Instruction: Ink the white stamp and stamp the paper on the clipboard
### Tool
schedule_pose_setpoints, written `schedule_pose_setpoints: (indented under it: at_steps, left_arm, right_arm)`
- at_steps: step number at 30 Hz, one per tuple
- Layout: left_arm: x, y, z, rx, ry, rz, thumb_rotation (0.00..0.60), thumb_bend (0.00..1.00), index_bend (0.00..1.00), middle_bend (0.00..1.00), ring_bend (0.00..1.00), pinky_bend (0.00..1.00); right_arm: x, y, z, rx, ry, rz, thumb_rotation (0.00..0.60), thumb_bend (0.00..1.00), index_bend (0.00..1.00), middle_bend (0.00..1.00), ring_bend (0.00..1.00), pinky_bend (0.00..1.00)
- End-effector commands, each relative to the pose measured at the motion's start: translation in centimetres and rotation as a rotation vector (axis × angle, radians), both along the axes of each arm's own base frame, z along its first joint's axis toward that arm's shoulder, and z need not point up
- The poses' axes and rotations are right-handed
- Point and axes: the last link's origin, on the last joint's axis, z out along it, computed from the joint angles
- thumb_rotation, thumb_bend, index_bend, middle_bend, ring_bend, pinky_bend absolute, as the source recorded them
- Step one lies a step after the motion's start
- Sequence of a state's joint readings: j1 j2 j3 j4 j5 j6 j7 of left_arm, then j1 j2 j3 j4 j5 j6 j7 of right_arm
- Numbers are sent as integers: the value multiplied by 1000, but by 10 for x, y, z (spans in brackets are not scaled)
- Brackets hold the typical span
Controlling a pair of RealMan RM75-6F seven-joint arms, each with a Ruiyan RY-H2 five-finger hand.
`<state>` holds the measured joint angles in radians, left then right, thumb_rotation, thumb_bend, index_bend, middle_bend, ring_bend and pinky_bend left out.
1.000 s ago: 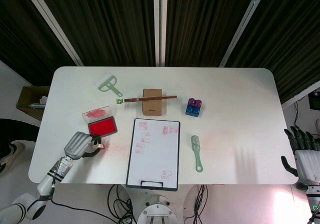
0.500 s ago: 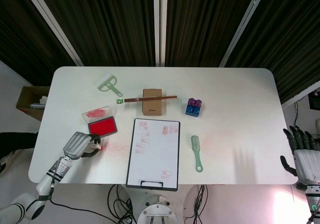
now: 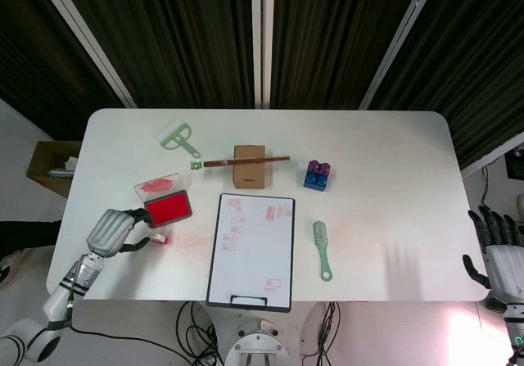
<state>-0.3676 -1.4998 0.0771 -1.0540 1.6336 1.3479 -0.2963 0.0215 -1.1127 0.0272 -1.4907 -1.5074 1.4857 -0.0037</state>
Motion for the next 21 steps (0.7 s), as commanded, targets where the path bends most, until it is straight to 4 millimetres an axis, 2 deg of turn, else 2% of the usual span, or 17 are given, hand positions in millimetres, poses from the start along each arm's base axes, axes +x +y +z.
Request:
schedule_pose_setpoints:
  at_steps: [1, 3, 4, 5, 6, 7, 9, 13, 21]
  left_arm:
    - [-4, -16, 61, 51, -42, 57, 600, 194, 431, 399, 511, 691]
    - [-6, -28, 88, 13, -49, 126, 600, 168, 409, 358, 455, 600]
    - [-7, -31, 99, 7, -44, 158, 571, 147, 374, 301, 367, 497]
    - [-7, -32, 108, 21, -41, 182, 505, 137, 351, 262, 307, 434]
    - [-7, -32, 120, 72, -35, 188, 383, 129, 322, 217, 237, 362]
    - [-8, -31, 126, 127, -22, 179, 176, 131, 286, 172, 164, 287]
    - [-15, -33, 133, 228, 28, 170, 14, 143, 240, 135, 113, 227]
    - [-28, -38, 129, 284, 133, 178, 0, 146, 150, 65, 69, 193]
    - [-34, -45, 122, 297, 170, 193, 0, 141, 141, 51, 64, 185]
  right_arm:
    - [-2, 0, 5, -11, 9, -6, 600, 297, 0, 0, 0, 0]
    - [-3, 0, 7, -22, 9, -8, 600, 296, 0, 0, 0, 0]
    - [-4, -1, 8, -26, 7, -8, 600, 296, 0, 0, 0, 0]
    - [-4, -1, 8, -29, 3, -7, 600, 296, 0, 0, 0, 0]
    - [-4, -1, 8, -31, -1, -5, 600, 296, 0, 0, 0, 0]
    - [-4, -1, 7, -31, -3, -3, 600, 296, 0, 0, 0, 0]
    - [-3, 0, 4, -27, -7, 3, 600, 296, 0, 0, 0, 0]
    - [-4, 1, 0, -33, -7, 11, 600, 295, 0, 0, 0, 0]
    - [-8, -2, -5, -28, -12, 2, 600, 294, 0, 0, 0, 0]
